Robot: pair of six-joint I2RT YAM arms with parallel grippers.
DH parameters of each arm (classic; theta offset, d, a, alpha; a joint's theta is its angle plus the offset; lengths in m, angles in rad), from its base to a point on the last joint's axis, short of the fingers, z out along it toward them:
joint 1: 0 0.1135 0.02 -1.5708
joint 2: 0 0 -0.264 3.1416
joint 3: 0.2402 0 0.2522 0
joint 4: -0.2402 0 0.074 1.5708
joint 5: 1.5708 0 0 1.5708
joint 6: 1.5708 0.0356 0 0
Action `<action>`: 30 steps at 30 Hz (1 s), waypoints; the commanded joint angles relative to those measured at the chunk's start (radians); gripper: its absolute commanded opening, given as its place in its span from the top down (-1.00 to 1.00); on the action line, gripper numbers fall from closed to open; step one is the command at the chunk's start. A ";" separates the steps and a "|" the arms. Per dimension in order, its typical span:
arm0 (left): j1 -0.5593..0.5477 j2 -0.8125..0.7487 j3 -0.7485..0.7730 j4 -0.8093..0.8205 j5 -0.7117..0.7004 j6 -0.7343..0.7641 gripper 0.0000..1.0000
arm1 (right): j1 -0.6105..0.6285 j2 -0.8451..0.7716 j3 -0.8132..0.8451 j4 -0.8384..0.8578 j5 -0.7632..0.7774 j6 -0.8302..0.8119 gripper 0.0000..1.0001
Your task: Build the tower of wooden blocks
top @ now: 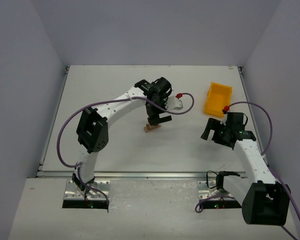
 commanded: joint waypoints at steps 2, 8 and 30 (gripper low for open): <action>-0.005 -0.077 0.101 0.035 -0.002 -0.036 -1.00 | -0.004 -0.023 0.033 0.025 -0.013 -0.012 -0.97; -0.002 -0.050 0.283 0.241 -0.287 -0.285 -1.00 | -0.004 -0.050 -0.002 0.091 -0.027 0.035 -0.97; 0.271 -0.457 -0.374 0.767 -0.498 -1.216 -1.00 | -0.004 -0.170 -0.142 0.237 0.031 0.084 -0.97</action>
